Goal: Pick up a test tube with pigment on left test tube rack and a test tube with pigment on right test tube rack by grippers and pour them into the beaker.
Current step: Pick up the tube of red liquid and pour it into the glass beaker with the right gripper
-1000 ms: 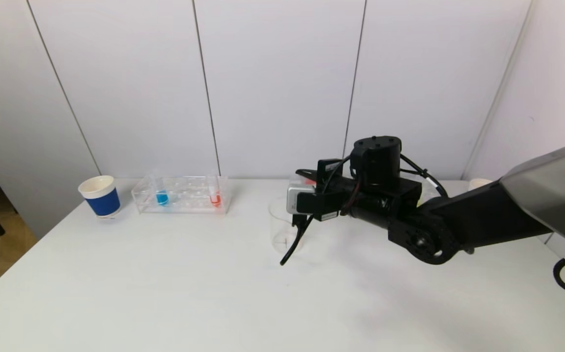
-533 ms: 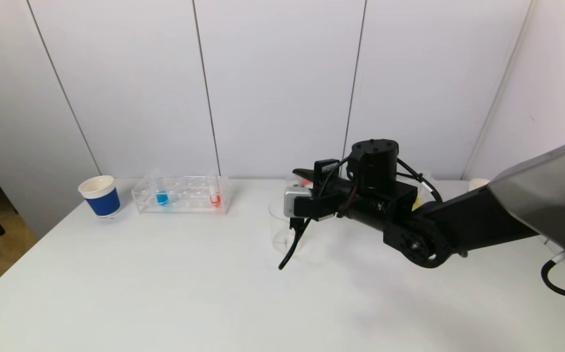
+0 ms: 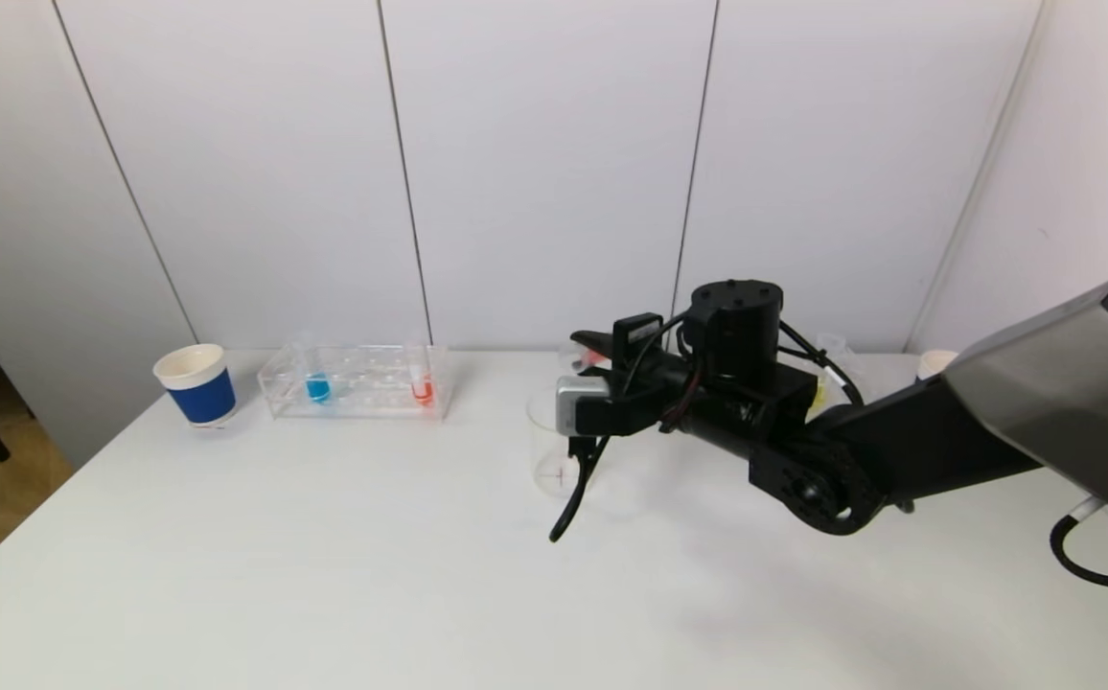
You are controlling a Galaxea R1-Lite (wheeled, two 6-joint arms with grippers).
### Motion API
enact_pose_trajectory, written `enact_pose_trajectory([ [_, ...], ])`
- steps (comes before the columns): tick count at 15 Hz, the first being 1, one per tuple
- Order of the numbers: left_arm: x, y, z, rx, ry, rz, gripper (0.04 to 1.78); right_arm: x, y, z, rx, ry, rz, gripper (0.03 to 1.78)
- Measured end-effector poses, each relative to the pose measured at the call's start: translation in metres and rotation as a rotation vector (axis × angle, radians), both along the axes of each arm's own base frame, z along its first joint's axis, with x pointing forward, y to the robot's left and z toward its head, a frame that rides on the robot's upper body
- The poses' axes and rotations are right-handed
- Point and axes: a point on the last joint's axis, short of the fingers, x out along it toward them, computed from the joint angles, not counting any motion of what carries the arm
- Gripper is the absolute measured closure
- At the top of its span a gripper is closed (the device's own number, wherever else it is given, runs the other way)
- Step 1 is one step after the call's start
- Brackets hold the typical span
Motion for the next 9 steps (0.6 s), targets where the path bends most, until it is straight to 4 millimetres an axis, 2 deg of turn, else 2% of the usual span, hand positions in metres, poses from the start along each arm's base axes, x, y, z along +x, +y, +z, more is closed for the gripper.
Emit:
enact_pose_trajectory([
  [9,0.0,0.0,0.0,0.0,0.0,0.0,0.06,-0.0025,-0.0012,-0.0051,-0.053,-0.051,-0.013,1.33],
])
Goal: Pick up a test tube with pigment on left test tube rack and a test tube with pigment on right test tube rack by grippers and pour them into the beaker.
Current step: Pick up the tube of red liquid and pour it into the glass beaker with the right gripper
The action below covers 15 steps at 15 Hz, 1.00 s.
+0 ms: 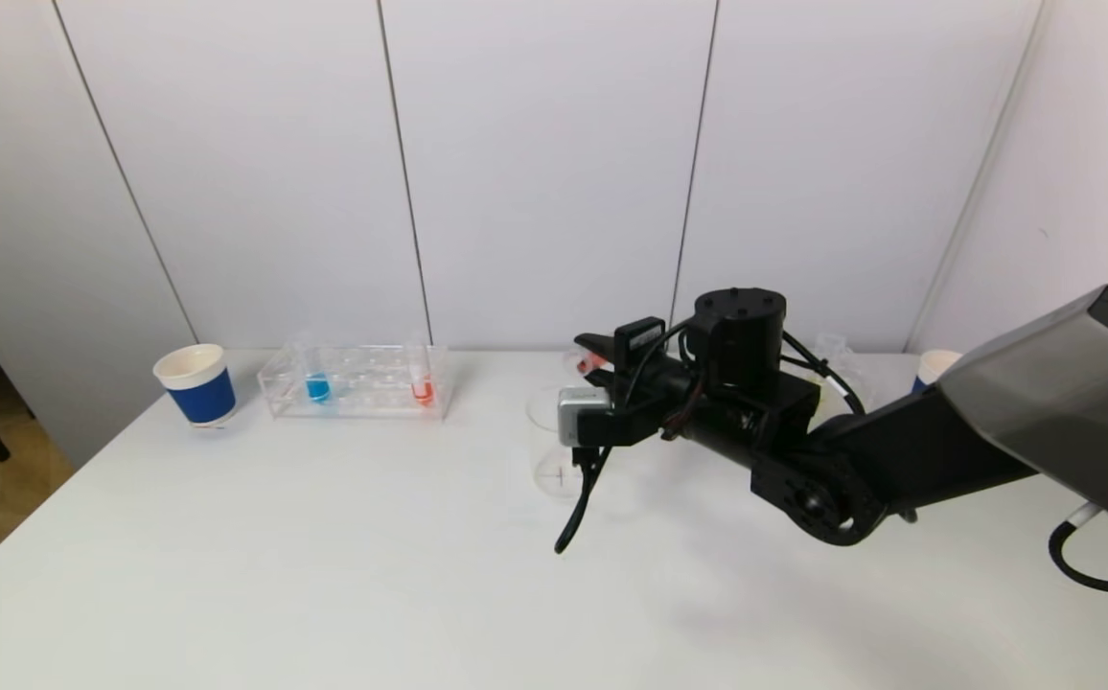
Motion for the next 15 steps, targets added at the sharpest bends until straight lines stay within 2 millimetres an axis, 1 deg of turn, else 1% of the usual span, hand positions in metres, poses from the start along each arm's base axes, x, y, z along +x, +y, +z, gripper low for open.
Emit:
enact_pose_trajectory([
  [15,0.0,0.0,0.0,0.0,0.0,0.0,0.06,-0.0058,0.0079,0.0027,-0.072,-0.066,0.032,1.33],
])
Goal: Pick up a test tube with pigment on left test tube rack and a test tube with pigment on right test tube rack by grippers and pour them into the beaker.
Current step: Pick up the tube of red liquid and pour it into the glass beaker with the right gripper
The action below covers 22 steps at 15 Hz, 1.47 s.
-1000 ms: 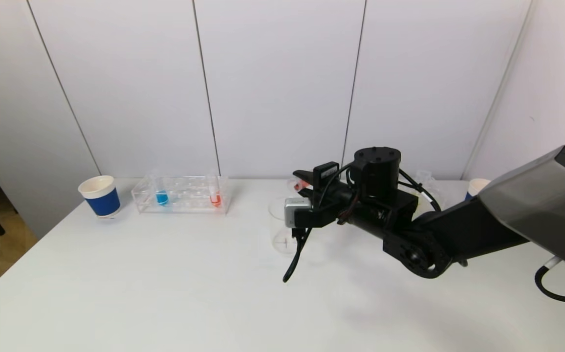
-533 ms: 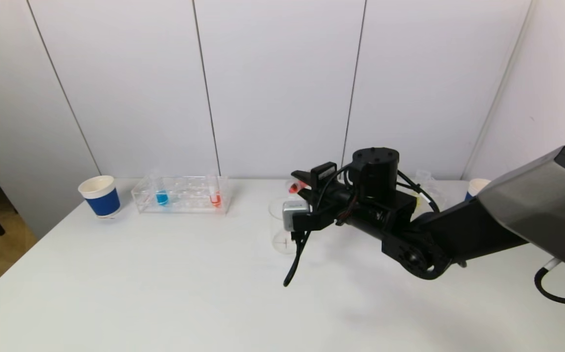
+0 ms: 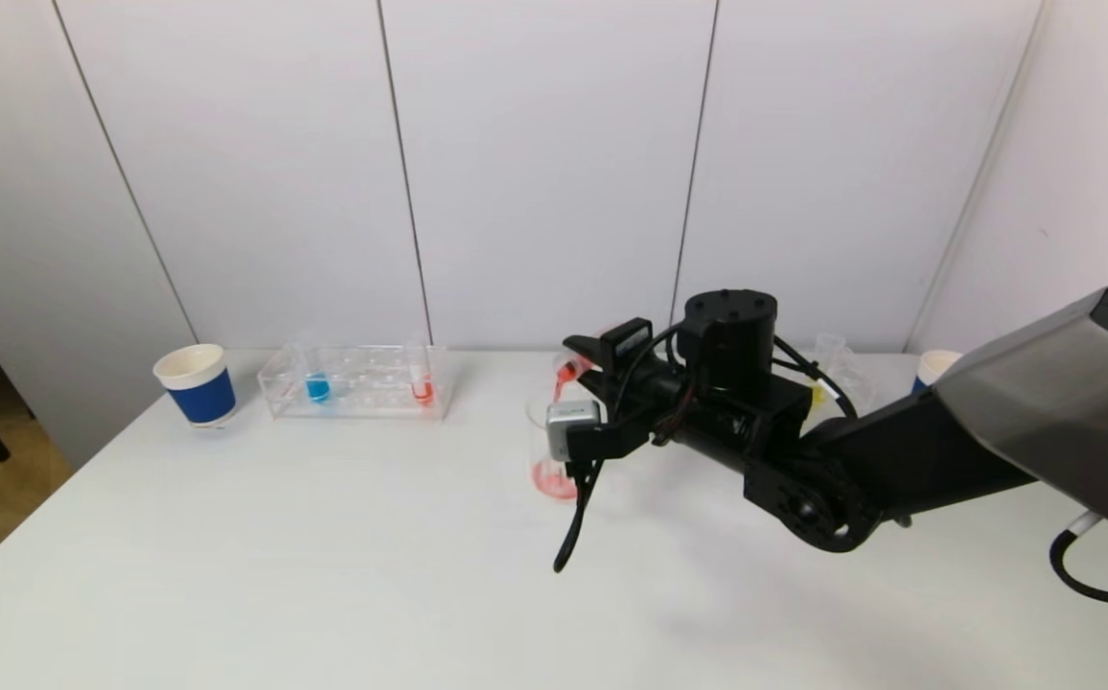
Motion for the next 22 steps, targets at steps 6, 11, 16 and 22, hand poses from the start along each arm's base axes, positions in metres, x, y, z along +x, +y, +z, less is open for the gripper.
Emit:
enact_pose_trajectory([
  [6,0.0,0.0,0.0,0.0,0.0,0.0,0.06,-0.0008,-0.0011,0.0022,-0.032,-0.031,-0.005,1.33],
  [11,0.0,0.0,0.0,0.0,0.0,0.0,0.06,0.0013,-0.004,0.0015,-0.067,-0.053,-0.03,1.33],
  [16,0.0,0.0,0.0,0.0,0.0,-0.001,0.06,0.0067,-0.0085,0.0002,-0.108,-0.076,-0.062,1.33],
  [22,0.0,0.0,0.0,0.0,0.0,0.0,0.06,0.0083,-0.0078,-0.0018,-0.165,-0.112,-0.067,1.33],
])
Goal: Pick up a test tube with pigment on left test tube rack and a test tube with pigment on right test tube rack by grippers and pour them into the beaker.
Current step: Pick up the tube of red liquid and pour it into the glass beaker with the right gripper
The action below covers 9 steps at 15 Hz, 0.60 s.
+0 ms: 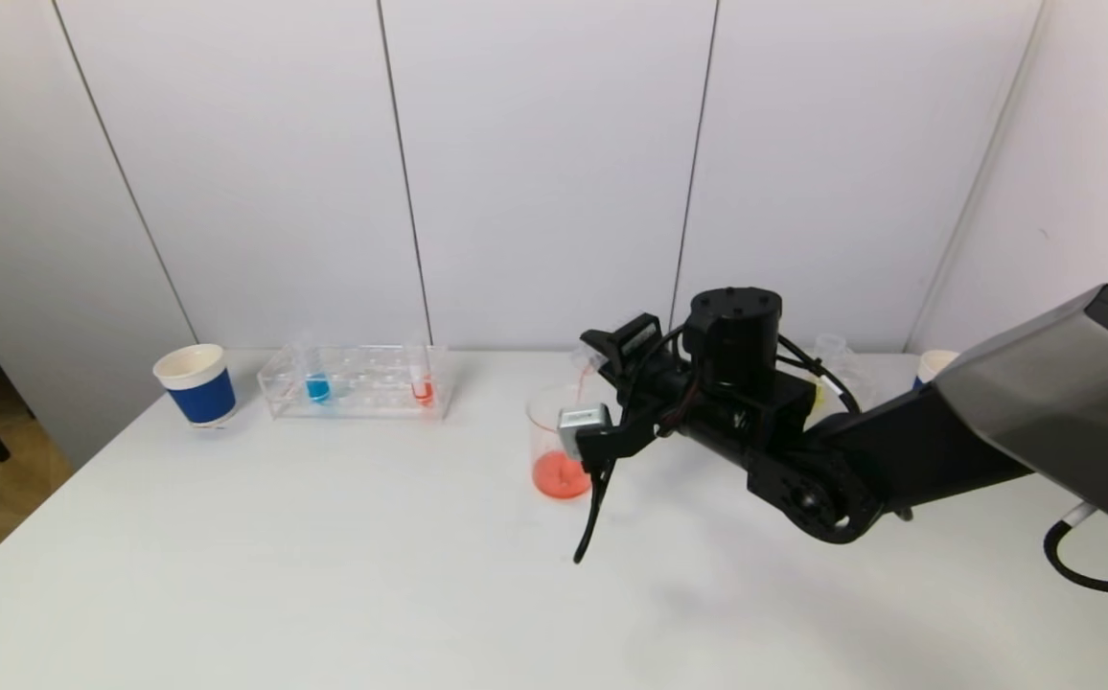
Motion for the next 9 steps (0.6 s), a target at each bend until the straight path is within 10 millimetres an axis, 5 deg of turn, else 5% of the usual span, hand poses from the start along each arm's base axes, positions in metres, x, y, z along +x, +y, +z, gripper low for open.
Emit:
enact_pose_trajectory([
  [9,0.0,0.0,0.0,0.0,0.0,0.0,0.06,-0.0049,0.0027,0.0027,-0.096,-0.071,-0.011,1.33],
])
